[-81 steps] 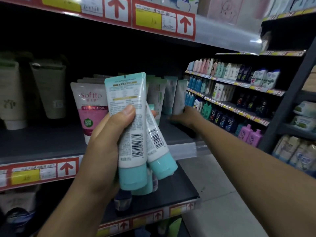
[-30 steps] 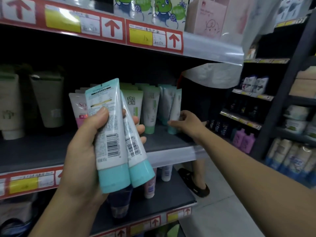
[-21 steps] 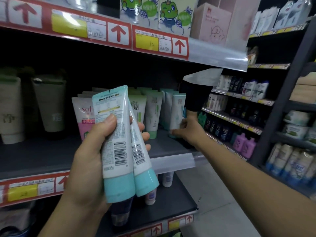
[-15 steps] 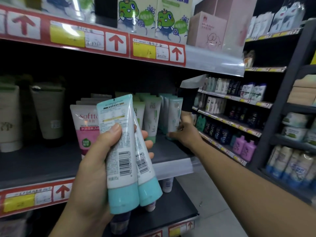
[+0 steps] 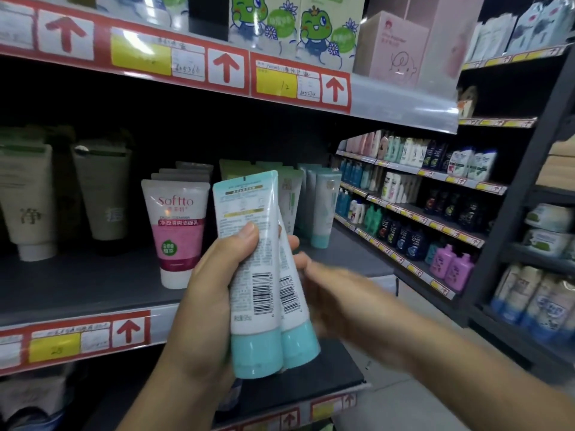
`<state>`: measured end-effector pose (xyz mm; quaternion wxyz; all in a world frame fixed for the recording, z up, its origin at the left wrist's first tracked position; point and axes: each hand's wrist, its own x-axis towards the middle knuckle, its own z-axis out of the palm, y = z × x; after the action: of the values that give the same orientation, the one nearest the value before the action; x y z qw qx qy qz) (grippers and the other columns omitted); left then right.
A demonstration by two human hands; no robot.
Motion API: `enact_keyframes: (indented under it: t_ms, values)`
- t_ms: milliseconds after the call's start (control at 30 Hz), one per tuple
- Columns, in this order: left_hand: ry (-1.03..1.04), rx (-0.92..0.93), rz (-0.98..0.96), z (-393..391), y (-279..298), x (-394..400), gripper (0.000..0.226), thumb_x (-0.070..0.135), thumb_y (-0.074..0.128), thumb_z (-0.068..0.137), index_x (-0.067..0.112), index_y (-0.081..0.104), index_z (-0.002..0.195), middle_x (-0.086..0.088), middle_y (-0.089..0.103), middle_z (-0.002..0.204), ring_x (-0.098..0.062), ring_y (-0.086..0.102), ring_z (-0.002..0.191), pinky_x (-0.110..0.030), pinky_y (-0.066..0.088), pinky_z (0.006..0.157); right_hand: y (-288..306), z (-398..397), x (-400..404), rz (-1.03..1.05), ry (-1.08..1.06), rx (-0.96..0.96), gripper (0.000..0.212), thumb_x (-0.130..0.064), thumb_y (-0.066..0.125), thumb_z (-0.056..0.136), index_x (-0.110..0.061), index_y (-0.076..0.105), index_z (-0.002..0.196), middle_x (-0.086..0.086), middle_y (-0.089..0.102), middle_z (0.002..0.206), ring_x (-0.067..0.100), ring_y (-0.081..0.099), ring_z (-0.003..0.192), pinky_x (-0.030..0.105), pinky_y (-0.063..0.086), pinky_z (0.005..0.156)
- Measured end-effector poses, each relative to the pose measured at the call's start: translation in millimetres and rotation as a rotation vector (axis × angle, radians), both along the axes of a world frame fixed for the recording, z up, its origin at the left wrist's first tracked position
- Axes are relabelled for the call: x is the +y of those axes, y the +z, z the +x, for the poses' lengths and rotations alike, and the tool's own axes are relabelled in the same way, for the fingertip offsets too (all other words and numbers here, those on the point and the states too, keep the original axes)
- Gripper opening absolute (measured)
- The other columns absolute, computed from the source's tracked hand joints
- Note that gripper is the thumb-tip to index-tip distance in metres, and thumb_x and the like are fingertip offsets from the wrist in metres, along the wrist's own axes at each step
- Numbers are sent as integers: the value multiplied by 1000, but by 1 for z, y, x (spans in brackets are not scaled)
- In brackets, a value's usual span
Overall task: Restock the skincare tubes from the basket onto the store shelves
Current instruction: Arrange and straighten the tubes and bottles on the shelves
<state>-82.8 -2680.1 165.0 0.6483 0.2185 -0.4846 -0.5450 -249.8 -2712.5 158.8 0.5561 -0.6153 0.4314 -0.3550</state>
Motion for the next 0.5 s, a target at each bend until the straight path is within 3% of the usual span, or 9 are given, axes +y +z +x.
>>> enact_keyframes:
  t_ms: [67, 133, 200, 300, 367, 500]
  values:
    - [-22, 8, 40, -5, -8, -4, 42, 52, 70, 69, 21, 76, 97, -16, 70, 117, -34, 65, 113, -57, 45, 102, -12, 2, 23, 272, 140, -262, 47, -52, 50, 93, -22, 65, 125, 5, 62, 130, 31, 51, 125, 50, 37, 108]
    - [-73, 59, 83, -12, -9, -3, 36, 46, 65, 77, 19, 77, 97, -17, 71, 114, -33, 67, 110, -54, 50, 97, -15, -5, 31, 318, 186, -358, 50, -52, 53, 91, -27, 58, 134, 5, 55, 141, 26, 47, 123, 42, 34, 102]
    - [-117, 113, 133, -18, -6, 2, 33, 41, 60, 78, 17, 78, 93, -19, 73, 108, -32, 69, 105, -46, 58, 87, -12, -15, 31, 291, 255, -381, 55, -50, 63, 87, -24, 57, 136, 9, 52, 143, 28, 46, 125, 48, 32, 108]
    - [-139, 83, 170, -21, -3, 8, 40, 43, 65, 71, 16, 77, 99, -16, 73, 106, -29, 72, 97, -42, 61, 78, -8, -29, 25, 212, 272, -296, 68, -44, 73, 81, -6, 56, 134, 24, 46, 144, 40, 42, 129, 57, 24, 113]
    - [-47, 1, 153, -20, -3, 10, 32, 39, 71, 77, 19, 74, 102, -11, 75, 102, -27, 73, 91, -39, 62, 72, -3, -36, 18, 96, 206, -160, 71, -42, 76, 78, 2, 56, 130, 31, 50, 137, 49, 44, 128, 60, 23, 112]
    - [371, -364, 12, -16, -8, 8, 12, 35, 60, 91, 34, 71, 97, 17, 74, 93, 0, 70, 85, -27, 53, 69, 25, -43, -1, -134, -86, 41, 50, -34, 77, 74, -6, 65, 113, 10, 72, 110, 25, 68, 101, 43, 48, 100]
